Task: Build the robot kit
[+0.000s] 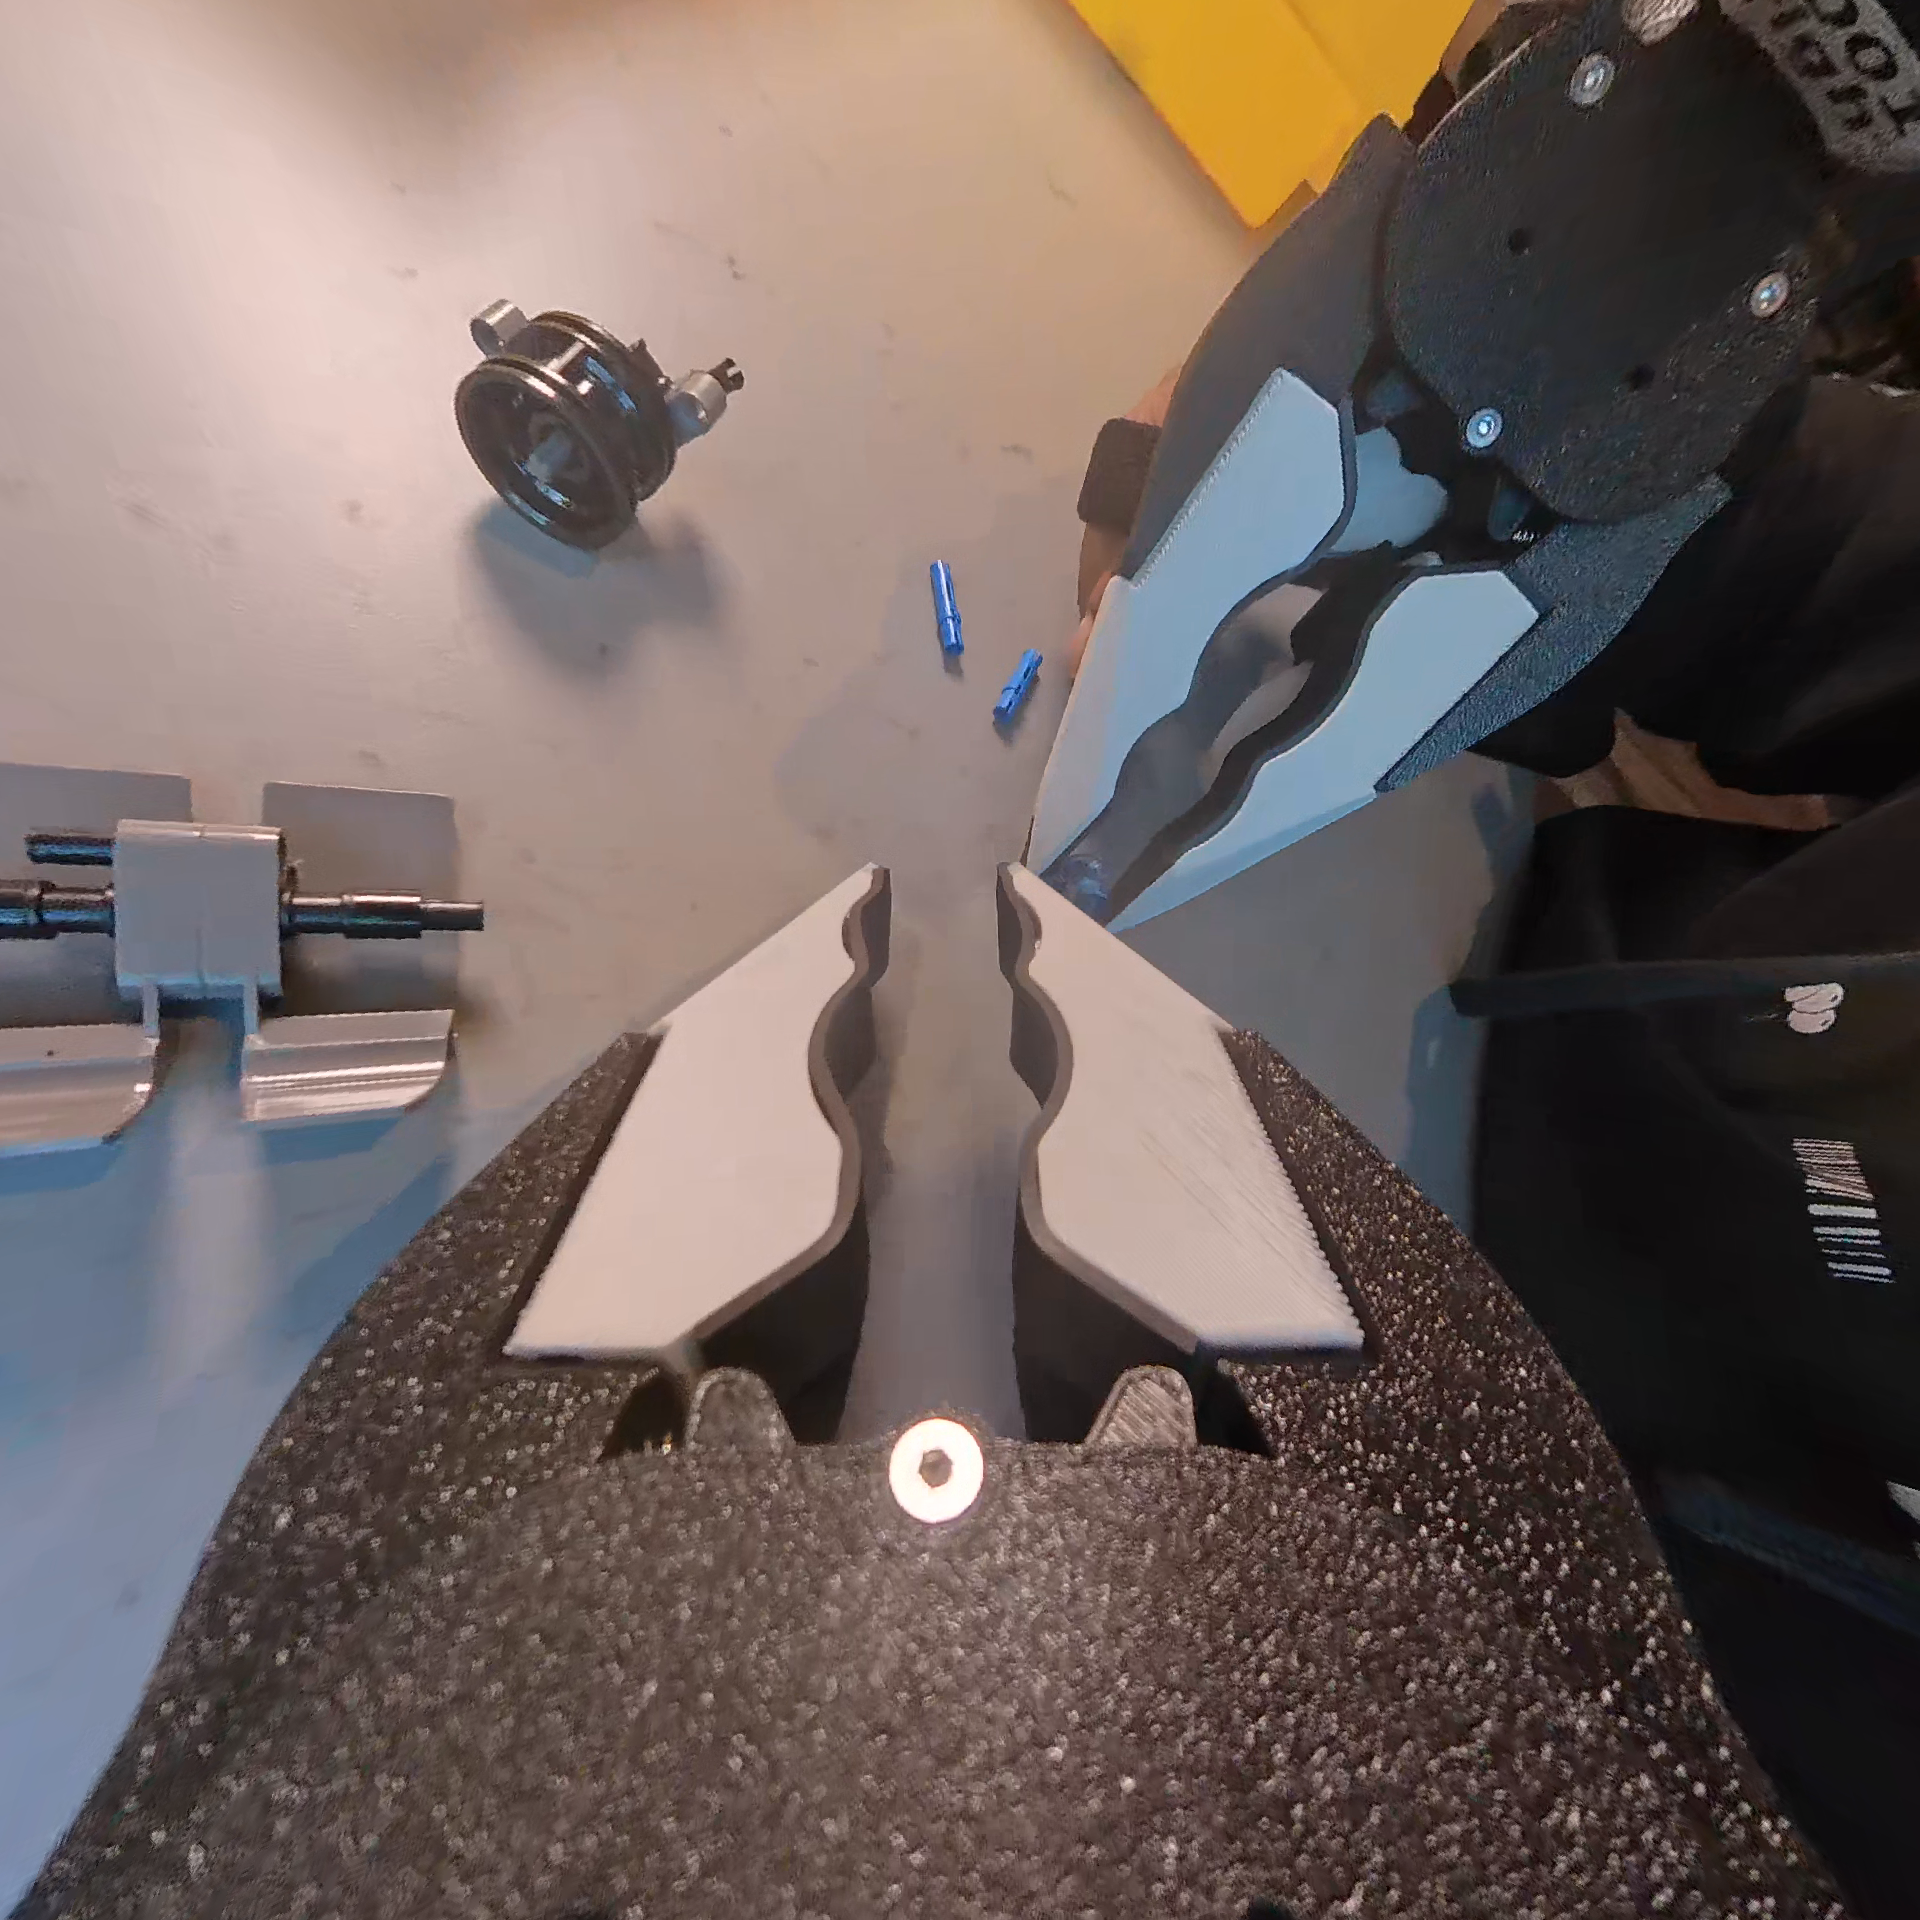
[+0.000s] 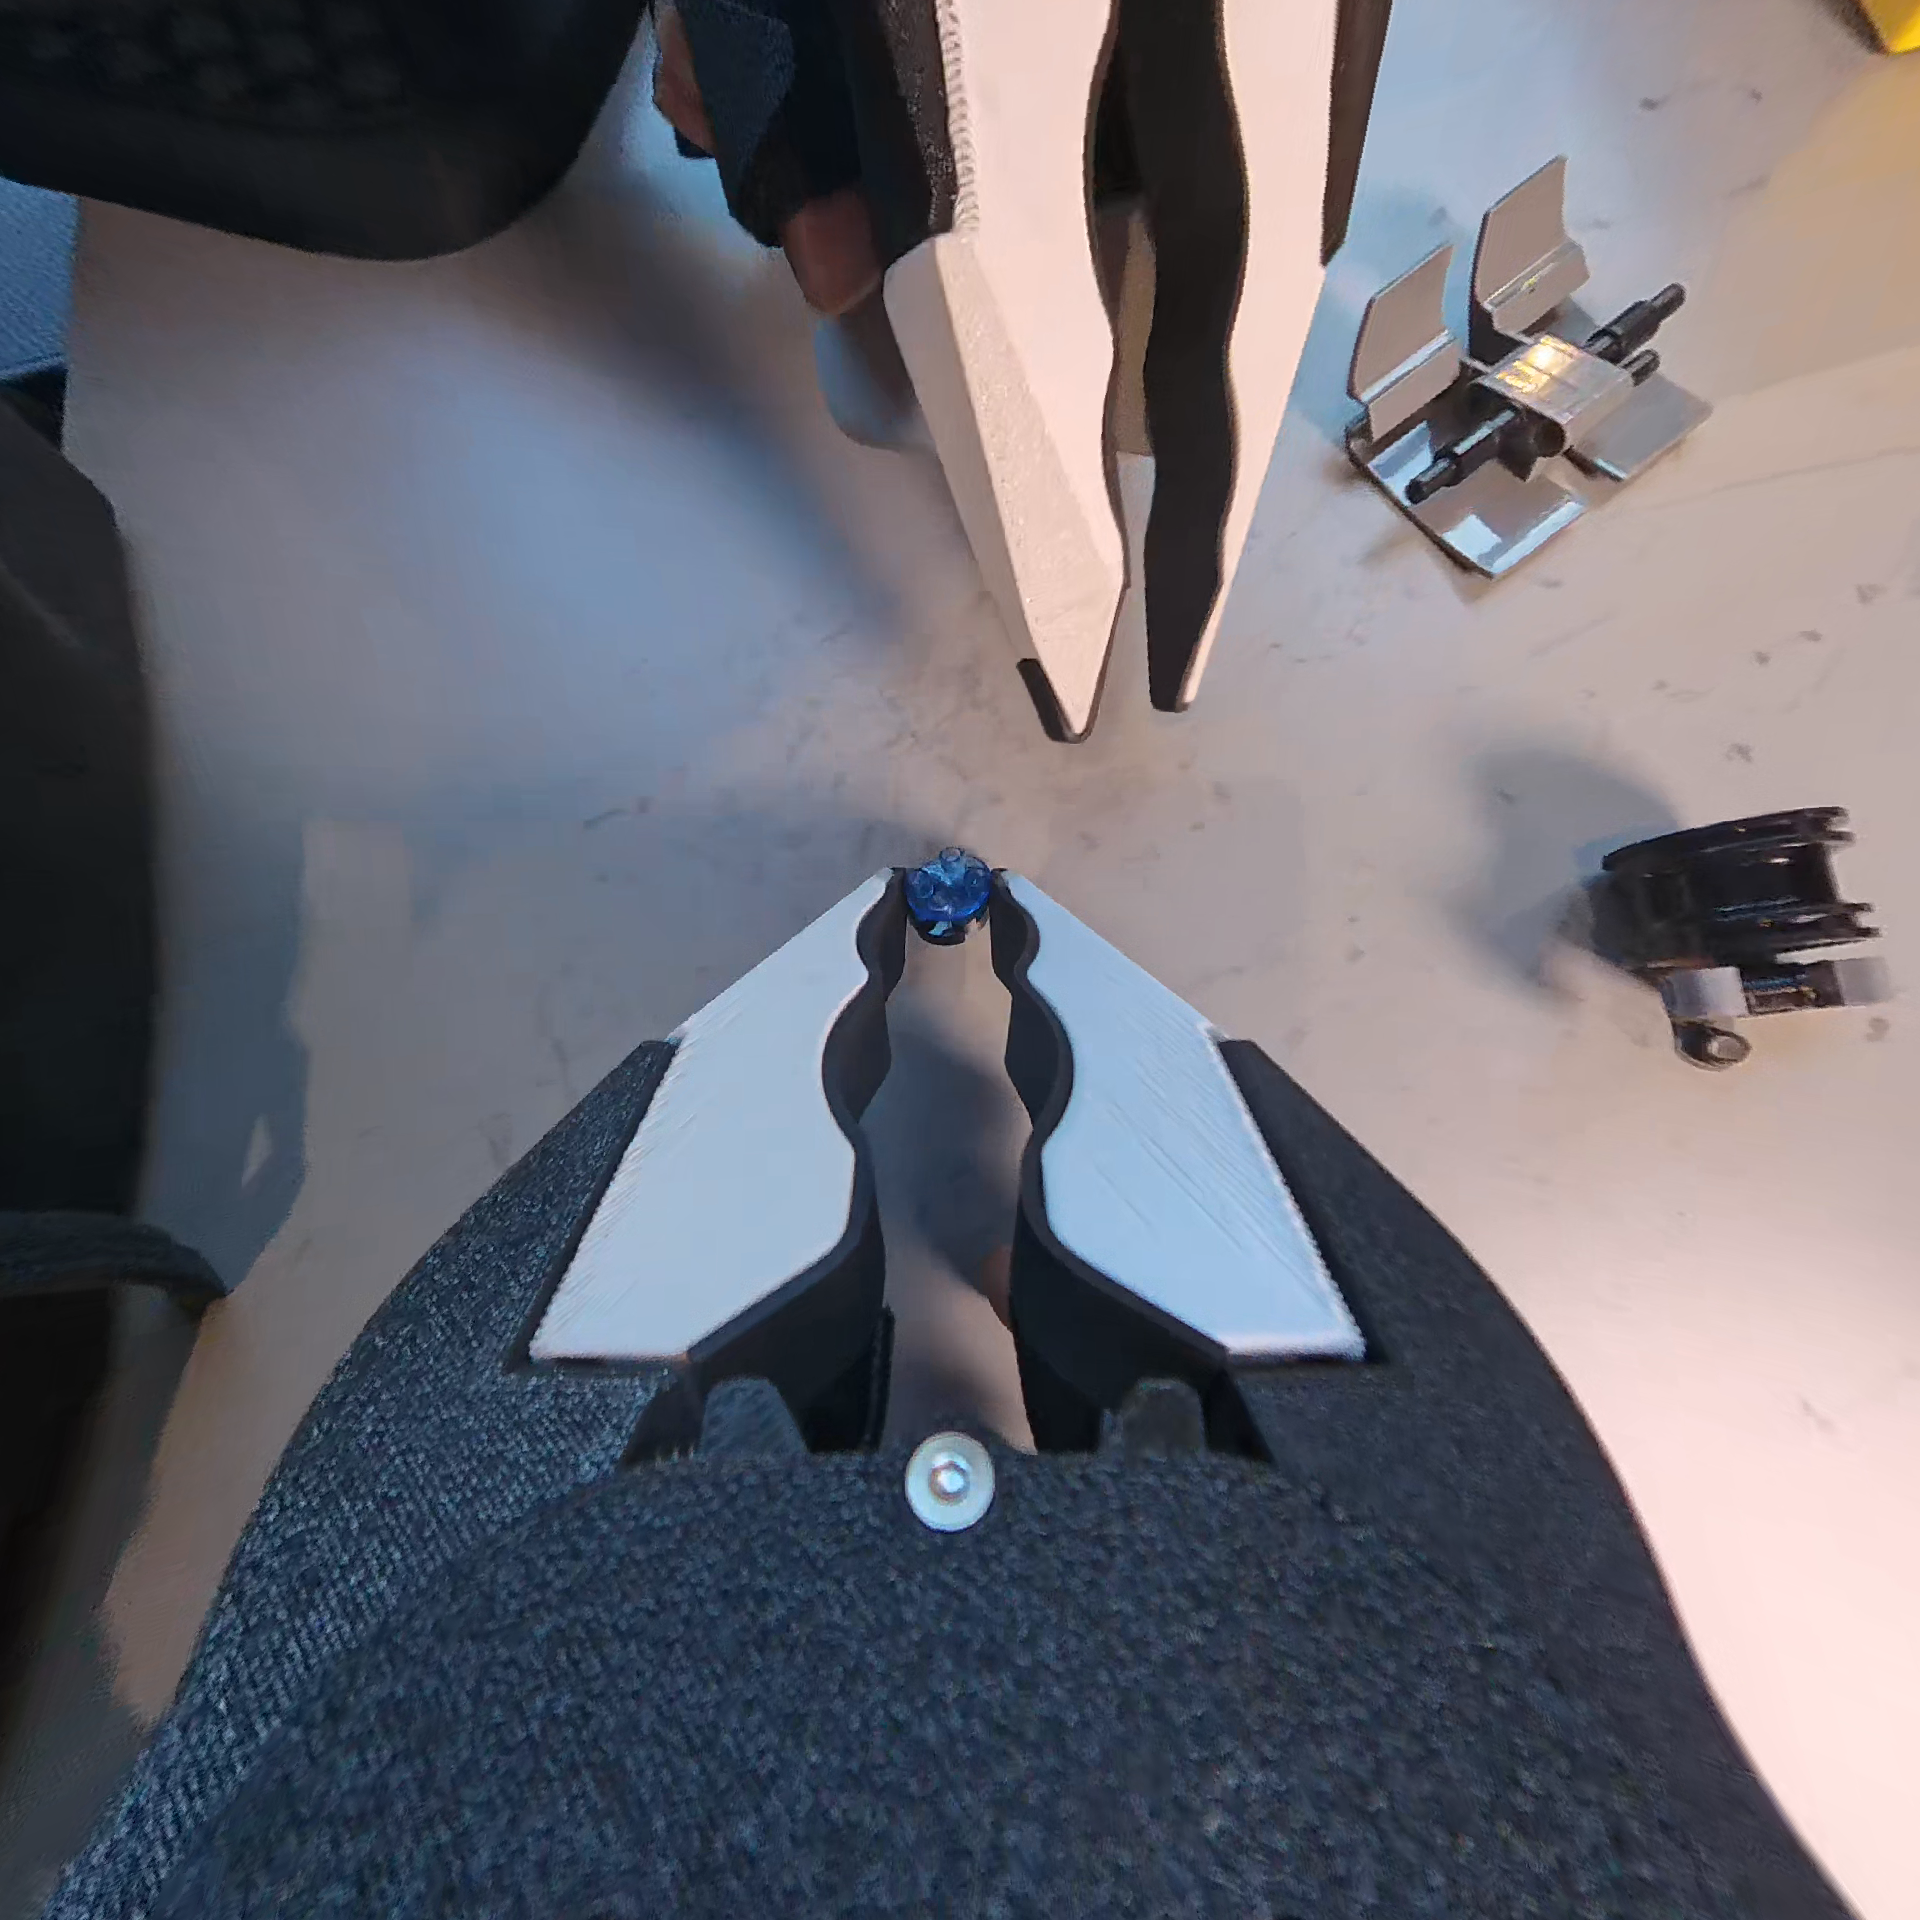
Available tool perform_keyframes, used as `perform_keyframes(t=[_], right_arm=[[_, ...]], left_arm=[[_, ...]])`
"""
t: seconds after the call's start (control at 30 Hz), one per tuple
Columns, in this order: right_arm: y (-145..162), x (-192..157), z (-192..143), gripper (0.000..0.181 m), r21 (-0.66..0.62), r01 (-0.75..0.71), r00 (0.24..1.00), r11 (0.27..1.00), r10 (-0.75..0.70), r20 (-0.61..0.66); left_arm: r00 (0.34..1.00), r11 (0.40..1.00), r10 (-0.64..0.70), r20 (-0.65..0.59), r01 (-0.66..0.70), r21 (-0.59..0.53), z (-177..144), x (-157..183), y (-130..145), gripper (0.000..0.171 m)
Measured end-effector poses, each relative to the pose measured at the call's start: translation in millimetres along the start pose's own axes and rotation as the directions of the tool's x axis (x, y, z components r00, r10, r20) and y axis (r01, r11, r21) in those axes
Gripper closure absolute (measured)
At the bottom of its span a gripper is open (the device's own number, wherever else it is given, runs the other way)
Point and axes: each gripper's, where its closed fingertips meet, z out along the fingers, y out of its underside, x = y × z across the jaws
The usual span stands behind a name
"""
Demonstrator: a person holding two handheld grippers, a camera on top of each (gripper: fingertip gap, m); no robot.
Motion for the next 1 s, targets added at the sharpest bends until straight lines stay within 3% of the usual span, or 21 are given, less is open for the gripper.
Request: perform_keyframes(t=[0.53,0.63,0.7,0.83,0.93,1.0], right_arm=[[3.3,-1.4,-4.6,0.166,-0.016,0.043,0.999,0.999,-0.043,-0.018],[-1.8,0.0,-10.7,0.166,0.028,0.057,0.998,0.998,-0.056,-0.028],[-19.9,2.2,-24.0,0.166,0.164,0.11,0.993,0.98,-0.101,-0.061],[-57.9,5.9,-63.7,0.166,0.423,0.268,0.957,0.866,-0.189,-0.22],[-67.5,9.7,-77.3,0.166,0.433,0.4,0.898,0.808,-0.252,-0.359],[-68.8,12.6,-78.7,0.166,0.394,0.454,0.861,0.799,-0.279,-0.425]], left_arm=[[0.996,0.994,0.087,-0.015,-0.088,-0.072,6.4,9.5,10.7,0.152],[0.991,0.998,0.055,-0.122,-0.059,-0.023,3.1,25.0,3.6,0.152],[0.974,0.999,0.013,-0.225,-0.003,0.045,-4.4,37.4,-8.4,0.151],[0.9,0.963,-0.092,-0.426,0.189,0.193,-26.0,52.3,-40.6,0.15],[0.855,0.926,-0.115,-0.506,0.277,0.256,-34.7,58.6,-56.5,0.153],[0.857,0.925,-0.091,-0.508,0.262,0.276,-35.2,64.0,-59.5,0.153]])
